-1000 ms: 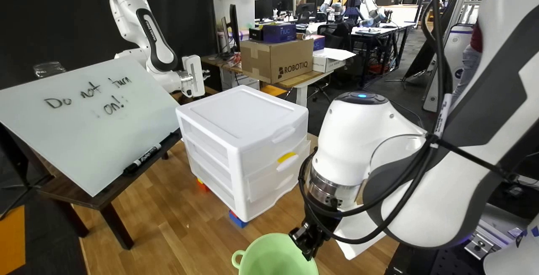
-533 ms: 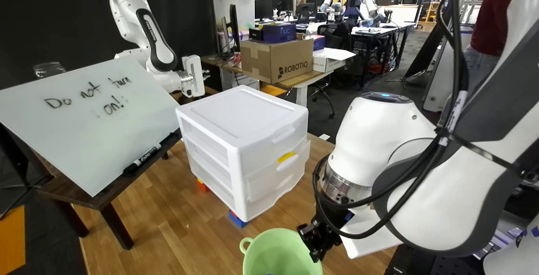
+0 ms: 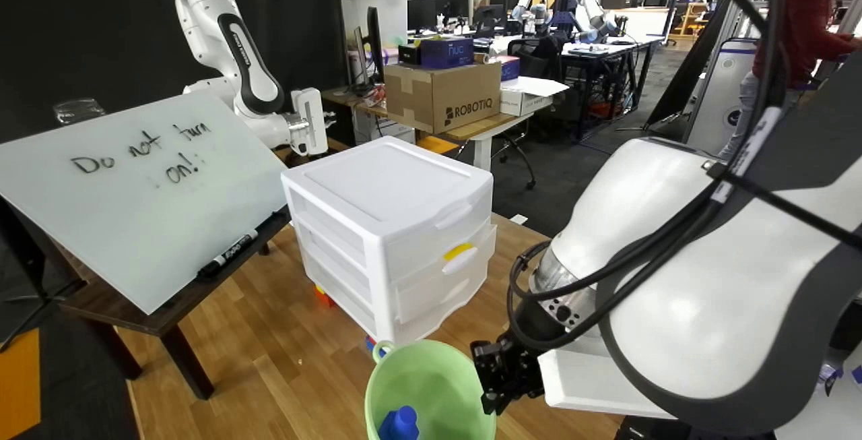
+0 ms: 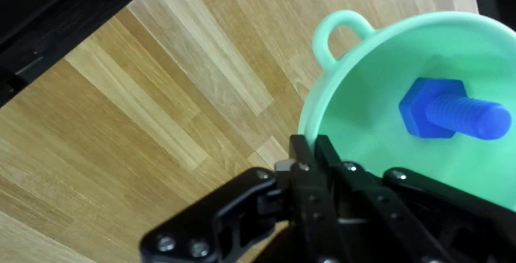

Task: Move the green bowl to the right

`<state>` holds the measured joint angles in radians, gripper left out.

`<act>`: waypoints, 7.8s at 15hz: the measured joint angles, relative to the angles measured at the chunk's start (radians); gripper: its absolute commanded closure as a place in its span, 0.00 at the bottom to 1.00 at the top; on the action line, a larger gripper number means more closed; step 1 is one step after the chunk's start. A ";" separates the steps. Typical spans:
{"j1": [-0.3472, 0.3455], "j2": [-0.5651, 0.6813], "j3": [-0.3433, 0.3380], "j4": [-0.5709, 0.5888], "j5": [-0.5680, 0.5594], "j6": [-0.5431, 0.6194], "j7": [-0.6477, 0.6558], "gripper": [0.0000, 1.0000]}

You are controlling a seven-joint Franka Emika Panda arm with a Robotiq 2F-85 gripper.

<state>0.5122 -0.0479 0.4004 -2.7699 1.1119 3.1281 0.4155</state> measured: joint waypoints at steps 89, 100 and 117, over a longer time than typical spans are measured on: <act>-0.213 -0.187 -0.041 -0.028 1.493 -0.273 -0.437 0.98; -0.245 0.169 -0.163 -0.033 1.493 -0.375 -0.166 0.98; -0.322 0.317 -0.288 0.002 1.493 -0.701 -0.395 0.00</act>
<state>0.1906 0.2691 0.1127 -2.7680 2.6048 2.4274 0.0209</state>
